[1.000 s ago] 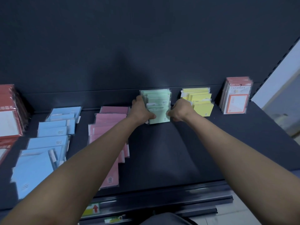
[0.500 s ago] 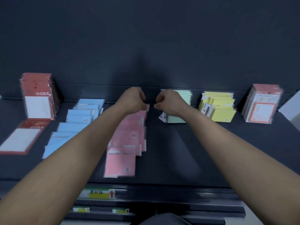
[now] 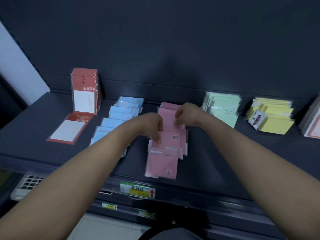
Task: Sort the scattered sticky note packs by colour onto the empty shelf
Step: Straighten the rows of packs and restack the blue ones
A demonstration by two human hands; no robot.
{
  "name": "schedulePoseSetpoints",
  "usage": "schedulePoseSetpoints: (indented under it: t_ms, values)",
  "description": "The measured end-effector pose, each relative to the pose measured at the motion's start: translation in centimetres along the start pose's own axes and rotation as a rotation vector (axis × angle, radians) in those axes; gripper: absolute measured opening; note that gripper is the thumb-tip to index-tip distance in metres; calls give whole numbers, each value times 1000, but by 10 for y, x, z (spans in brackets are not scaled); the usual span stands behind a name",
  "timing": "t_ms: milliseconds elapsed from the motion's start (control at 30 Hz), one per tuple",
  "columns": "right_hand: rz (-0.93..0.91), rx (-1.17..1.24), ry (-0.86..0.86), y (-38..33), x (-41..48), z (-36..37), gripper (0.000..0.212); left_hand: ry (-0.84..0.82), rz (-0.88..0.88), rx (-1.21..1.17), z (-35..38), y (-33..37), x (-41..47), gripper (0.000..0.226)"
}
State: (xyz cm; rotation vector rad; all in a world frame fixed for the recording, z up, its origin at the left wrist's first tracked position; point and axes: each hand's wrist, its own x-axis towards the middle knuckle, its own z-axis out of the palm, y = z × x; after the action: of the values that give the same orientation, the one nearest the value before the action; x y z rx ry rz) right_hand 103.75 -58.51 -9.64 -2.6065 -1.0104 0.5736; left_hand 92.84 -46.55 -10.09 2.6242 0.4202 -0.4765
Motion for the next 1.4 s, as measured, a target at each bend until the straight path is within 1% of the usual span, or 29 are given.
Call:
schedulePoseSetpoints:
  t_ms: [167, 267, 333, 367, 400, 467, 500, 533, 600, 667, 733, 800, 867, 900, 967, 1033, 1067, 1100, 1167, 1267, 1333, 1400]
  values:
    - [18, -8, 15, 3, -4, 0, 36, 28, 5, 18, 5, 0, 3, 32]
    - [30, -2, -19, 3, -4, -1, 37, 20, 4, -4, 5, -1, 3, 26]
    - [49, -9, -57, 4, -2, -3, 32, 28, -6, -49, 6, -4, 2, 22]
    - [63, -16, -64, 5, -1, -4, 26, 57, -17, -85, 6, -5, 2, 20]
    - [94, -8, -77, 5, -1, -5, 25, 107, -35, -118, 5, -6, 1, 18]
    - [164, 56, -151, 6, -1, -5, 28, 206, -85, -153, 6, -7, 1, 21]
    - [193, 90, -207, 7, -1, -4, 28, 221, -111, -164, 6, -7, 2, 22]
    - [220, 107, -273, 9, -1, -2, 29, 212, -138, -187, 6, -7, 1, 24]
    - [246, 123, -370, 11, 2, 0, 22, 177, -195, -278, 9, -6, 3, 26]
    - [224, 95, -384, 11, 6, -1, 16, 185, -235, -363, 10, -7, 5, 25]
    - [163, 42, -359, 11, 8, -8, 18, 227, -249, -416, 9, -9, 8, 21]
    - [105, 27, -317, 11, 8, -20, 19, 298, -248, -415, 7, -6, 10, 16]
    - [78, 96, -233, 13, 11, -31, 13, 389, -240, -389, 3, -2, 13, 5]
    - [80, 148, -162, 14, 13, -36, 11, 406, -243, -366, 1, 0, 14, 4]
    - [70, 188, 43, 16, 20, -41, 14, 357, -238, -326, -1, -1, 19, 26]
    - [46, 160, 234, 18, 27, -42, 10, 250, -236, -304, 1, -4, 22, 58]
    - [45, 170, 296, 19, 30, -42, 11, 206, -232, -288, 3, -6, 23, 69]
    - [45, 184, 334, 21, 32, -40, 12, 183, -224, -270, 4, -7, 24, 73]
    - [62, 211, 373, 25, 38, -37, 12, 179, -198, -259, 5, -9, 26, 74]
    - [93, 269, 412, 25, 42, -34, 27, 188, -149, -304, 3, -14, 26, 71]
    - [108, 267, 420, 24, 43, -30, 23, 179, -118, -311, 1, -17, 25, 70]
    - [120, 256, 400, 25, 42, -24, 21, 167, -80, -292, -2, -19, 24, 63]
